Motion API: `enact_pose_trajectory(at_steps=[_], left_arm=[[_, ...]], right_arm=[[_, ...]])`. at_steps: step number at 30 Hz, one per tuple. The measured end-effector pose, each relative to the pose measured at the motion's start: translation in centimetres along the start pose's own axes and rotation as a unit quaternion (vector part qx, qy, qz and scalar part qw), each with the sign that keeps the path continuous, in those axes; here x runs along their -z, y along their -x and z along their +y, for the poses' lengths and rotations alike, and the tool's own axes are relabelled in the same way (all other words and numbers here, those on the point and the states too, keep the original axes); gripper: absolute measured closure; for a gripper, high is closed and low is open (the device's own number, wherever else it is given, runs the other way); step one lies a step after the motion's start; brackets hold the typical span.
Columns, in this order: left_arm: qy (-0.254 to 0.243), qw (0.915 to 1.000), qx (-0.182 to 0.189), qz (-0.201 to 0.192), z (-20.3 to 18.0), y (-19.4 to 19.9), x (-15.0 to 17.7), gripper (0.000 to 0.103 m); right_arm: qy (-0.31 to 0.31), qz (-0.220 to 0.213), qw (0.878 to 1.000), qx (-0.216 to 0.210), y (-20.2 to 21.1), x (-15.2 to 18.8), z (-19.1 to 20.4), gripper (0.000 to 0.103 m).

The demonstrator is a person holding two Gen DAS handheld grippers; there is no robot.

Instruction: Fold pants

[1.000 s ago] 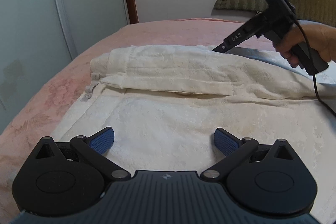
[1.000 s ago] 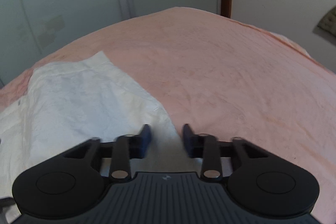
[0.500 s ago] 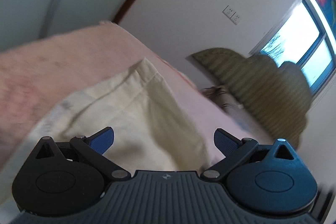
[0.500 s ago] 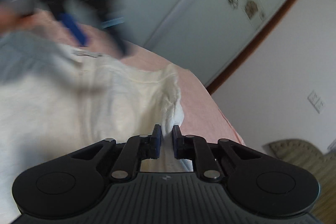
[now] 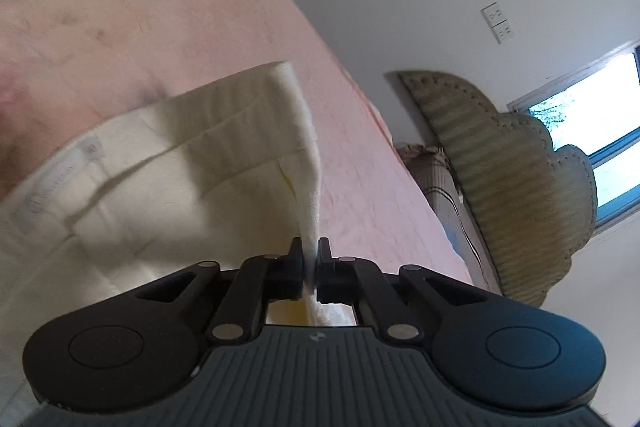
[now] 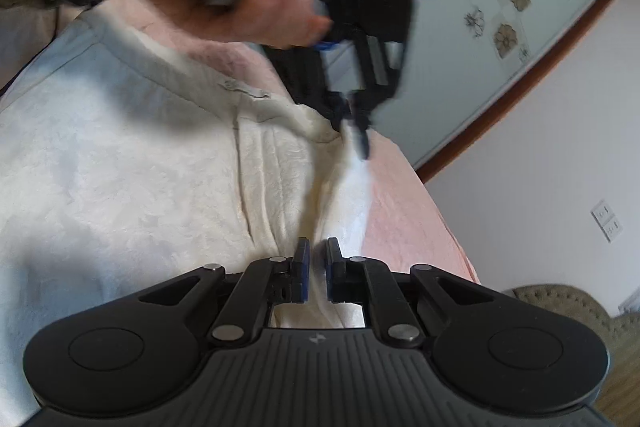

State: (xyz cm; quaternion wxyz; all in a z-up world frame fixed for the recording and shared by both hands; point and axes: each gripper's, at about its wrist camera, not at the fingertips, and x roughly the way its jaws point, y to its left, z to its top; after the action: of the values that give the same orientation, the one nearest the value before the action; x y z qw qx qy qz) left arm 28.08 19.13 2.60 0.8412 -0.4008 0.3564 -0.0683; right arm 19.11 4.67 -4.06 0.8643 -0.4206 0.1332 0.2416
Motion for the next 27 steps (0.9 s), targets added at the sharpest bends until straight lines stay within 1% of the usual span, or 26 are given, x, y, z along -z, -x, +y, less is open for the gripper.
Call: enact_pose_trajectory(at_steps=[3,5,6,7,9,11,12,14,15,16,17,20,22,24,27], left_arm=[[-0.03,0.9989,0.01,-0.035,-0.2,2.4,1.4,0.1],[-0.042,0.9977,0.022,-0.048,-0.4,3.8,2.0,0.1],[-0.046,0.9972,0.026,-0.053,-0.5,4.4,2.2,0.1],[-0.052,0.9966,0.03,-0.057,-0.6,5.1,2.5,0.1],[-0.058,0.9958,0.035,-0.061,-0.8,6.1,3.0,0.1],[-0.063,0.9952,0.037,-0.064,-0.9,7.1,3.7,0.1],[-0.064,0.9951,0.037,-0.066,-0.8,7.6,4.0,0.1],[-0.064,0.995,0.036,-0.067,-0.5,8.4,4.6,0.1],[-0.064,0.995,0.035,-0.068,-0.4,8.7,4.9,0.1],[-0.063,0.9951,0.033,-0.068,-0.2,9.0,5.2,0.099],[-0.061,0.9953,0.033,-0.067,0.1,9.6,5.5,0.099],[-0.063,0.9951,0.025,-0.072,1.1,11.0,6.4,0.099],[-0.067,0.9948,0.021,-0.074,2.0,12.3,7.0,0.099],[-0.07,0.9949,0.022,-0.069,2.7,13.4,7.5,0.099],[-0.076,0.9951,0.013,-0.061,4.2,15.1,8.6,0.099]], right_arm=[[-0.004,0.007,1.0,0.025,0.6,0.7,-0.2,0.082],[-0.002,0.02,0.999,0.047,1.4,1.7,-0.5,0.059],[-0.002,0.03,0.998,0.055,1.9,2.2,-0.7,0.054],[-0.002,0.037,0.997,0.063,2.4,2.8,-0.9,0.052],[-0.007,0.059,0.995,0.075,3.2,3.8,-1.5,0.052],[-0.016,0.08,0.993,0.086,3.6,4.8,-2.3,0.053],[0.005,0.057,0.995,0.077,3.8,5.6,-2.6,0.053],[0.003,0.08,0.993,0.088,3.7,6.6,-3.3,0.056],[0.008,0.091,0.991,0.094,3.4,7.2,-3.6,0.061],[0.014,0.106,0.99,0.095,3.1,7.6,-3.8,0.079],[0.015,0.119,0.989,0.091,2.9,7.9,-4.0,0.089],[0.019,0.125,0.989,0.075,3.9,8.0,-3.2,0.094],[0.037,0.121,0.989,0.076,5.5,7.9,-2.0,0.095],[0.039,0.115,0.99,0.07,7.8,7.7,-0.8,0.096],[0.038,0.106,0.992,0.06,11.6,7.4,1.3,0.098]])
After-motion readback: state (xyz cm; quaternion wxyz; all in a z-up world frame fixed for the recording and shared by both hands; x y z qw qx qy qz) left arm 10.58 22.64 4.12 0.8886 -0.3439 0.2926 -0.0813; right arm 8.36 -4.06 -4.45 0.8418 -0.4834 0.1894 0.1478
